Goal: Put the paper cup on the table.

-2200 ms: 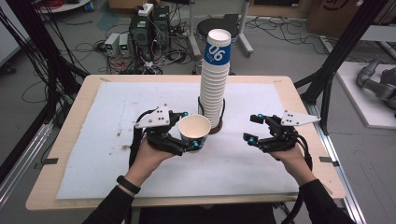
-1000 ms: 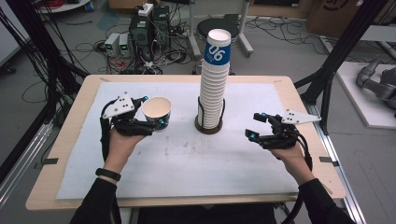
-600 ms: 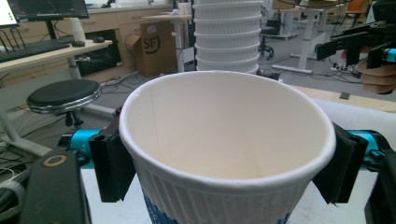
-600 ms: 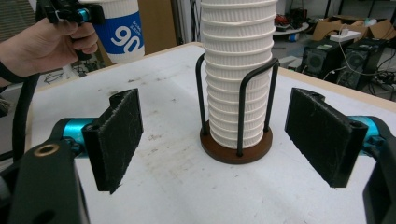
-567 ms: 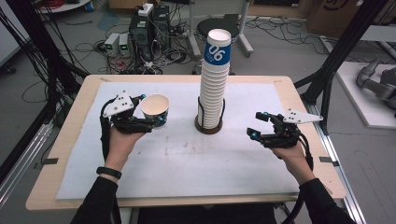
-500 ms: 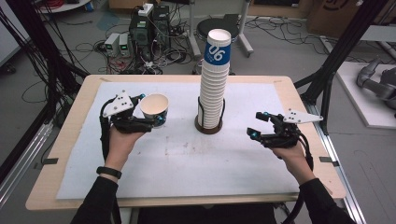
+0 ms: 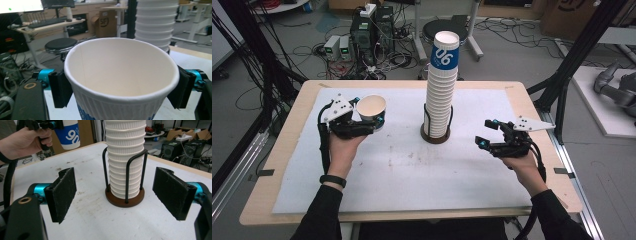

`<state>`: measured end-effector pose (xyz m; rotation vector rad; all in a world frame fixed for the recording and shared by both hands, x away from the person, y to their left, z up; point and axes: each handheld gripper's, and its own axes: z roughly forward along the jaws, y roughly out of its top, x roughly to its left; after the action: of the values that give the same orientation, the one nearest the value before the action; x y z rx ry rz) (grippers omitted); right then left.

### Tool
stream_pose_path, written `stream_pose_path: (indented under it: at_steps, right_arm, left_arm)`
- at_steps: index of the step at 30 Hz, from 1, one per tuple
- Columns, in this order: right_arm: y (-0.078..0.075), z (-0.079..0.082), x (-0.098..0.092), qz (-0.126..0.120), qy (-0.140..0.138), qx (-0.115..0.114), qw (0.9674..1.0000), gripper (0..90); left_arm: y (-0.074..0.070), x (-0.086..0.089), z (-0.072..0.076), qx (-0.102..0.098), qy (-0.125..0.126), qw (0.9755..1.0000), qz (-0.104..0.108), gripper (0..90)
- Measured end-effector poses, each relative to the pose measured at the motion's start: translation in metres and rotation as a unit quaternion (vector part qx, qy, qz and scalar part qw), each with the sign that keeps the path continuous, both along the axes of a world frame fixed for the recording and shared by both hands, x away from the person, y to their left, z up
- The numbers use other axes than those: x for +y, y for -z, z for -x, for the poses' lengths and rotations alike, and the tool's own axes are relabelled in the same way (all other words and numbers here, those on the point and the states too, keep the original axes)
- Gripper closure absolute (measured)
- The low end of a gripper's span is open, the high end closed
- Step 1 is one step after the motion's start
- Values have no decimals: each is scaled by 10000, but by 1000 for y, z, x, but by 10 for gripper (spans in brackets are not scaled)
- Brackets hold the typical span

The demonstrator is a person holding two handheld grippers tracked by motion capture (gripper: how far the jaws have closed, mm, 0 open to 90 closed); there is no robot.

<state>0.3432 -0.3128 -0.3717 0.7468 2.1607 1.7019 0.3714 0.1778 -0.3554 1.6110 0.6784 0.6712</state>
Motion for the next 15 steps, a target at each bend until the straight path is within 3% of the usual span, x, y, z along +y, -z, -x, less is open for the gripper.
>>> stream_pose_path:
  at_steps: [4, 11, 15]
  right_arm:
    - [0, -1, 0, -1, 0, -1, 10000, 196]
    - [1, -1, 0, 2, -22, 26, 10000, 196]
    - [1, -1, 0, -1, -27, 14, 10000, 197]
  left_arm:
    - [4, -1, -7, 105, -119, 9997, 210, 219]
    - [16, -1, -19, 166, -284, 9990, 302, 220]
    - [24, 1, -27, 305, -309, 9988, 233, 221]
